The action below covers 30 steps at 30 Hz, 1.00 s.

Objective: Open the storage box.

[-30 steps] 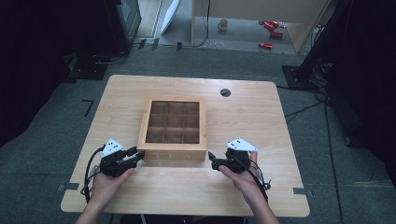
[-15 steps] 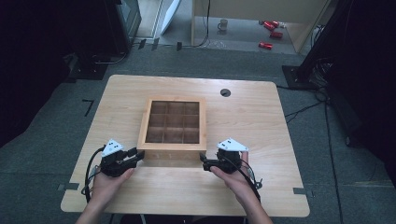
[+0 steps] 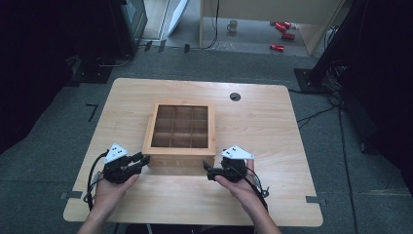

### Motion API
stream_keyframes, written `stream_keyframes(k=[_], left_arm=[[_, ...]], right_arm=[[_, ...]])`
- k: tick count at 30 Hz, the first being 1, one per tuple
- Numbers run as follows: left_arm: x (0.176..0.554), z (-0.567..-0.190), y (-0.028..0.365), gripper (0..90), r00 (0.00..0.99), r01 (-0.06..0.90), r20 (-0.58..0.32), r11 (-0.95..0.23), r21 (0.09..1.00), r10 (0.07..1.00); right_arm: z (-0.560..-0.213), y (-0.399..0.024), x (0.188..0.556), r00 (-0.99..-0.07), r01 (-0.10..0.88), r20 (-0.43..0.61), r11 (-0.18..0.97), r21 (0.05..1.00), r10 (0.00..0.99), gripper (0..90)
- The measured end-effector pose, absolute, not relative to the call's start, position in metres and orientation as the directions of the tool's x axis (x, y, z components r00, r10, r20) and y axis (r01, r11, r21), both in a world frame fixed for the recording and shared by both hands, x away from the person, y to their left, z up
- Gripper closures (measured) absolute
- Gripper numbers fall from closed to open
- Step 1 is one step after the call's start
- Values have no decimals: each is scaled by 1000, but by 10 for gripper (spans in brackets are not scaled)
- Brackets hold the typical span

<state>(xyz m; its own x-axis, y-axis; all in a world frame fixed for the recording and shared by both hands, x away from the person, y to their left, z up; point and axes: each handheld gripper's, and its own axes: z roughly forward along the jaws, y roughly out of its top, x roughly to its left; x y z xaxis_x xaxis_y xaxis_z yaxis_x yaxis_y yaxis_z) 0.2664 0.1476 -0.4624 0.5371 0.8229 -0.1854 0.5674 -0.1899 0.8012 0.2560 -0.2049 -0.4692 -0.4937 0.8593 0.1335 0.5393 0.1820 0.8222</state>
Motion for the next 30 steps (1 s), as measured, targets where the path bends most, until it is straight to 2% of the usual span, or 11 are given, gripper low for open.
stream_keyframes(k=[15, 18, 21, 22, 23, 25, 28, 30], left_arm=[[266, -463, 150, 646, 551, 559, -202, -178, 809, 809], [263, -463, 154, 588, 560, 552, -216, -165, 817, 800], [259, -468, 160, 471, 549, 552, -176, -197, 810, 817], [258, -471, 162, 471, 538, 555, -160, -204, 807, 828], [257, -475, 164, 416, 525, 560, -150, -208, 802, 838], [256, -484, 171, 402, 499, 582, -149, -203, 787, 854], [260, -495, 180, 287, 433, 631, -158, -173, 756, 887], [264, -501, 183, 252, 398, 659, -166, -155, 736, 902]], right_arm=[[-470, -197, 261, -448, 529, 125, 149, 835, 885, 274], [-468, -195, 260, -448, 525, 94, 176, 833, 889, 284], [-463, -194, 260, -448, 515, 89, 176, 839, 890, 283], [-463, -194, 260, -448, 515, 89, 176, 839, 890, 283], [-459, -195, 260, -452, 506, 83, 178, 844, 888, 283], [-457, -195, 260, -452, 502, 82, 177, 846, 888, 283], [-450, -195, 261, -454, 492, 80, 175, 853, 888, 280], [-446, -195, 262, -457, 484, 70, 182, 856, 887, 274]])
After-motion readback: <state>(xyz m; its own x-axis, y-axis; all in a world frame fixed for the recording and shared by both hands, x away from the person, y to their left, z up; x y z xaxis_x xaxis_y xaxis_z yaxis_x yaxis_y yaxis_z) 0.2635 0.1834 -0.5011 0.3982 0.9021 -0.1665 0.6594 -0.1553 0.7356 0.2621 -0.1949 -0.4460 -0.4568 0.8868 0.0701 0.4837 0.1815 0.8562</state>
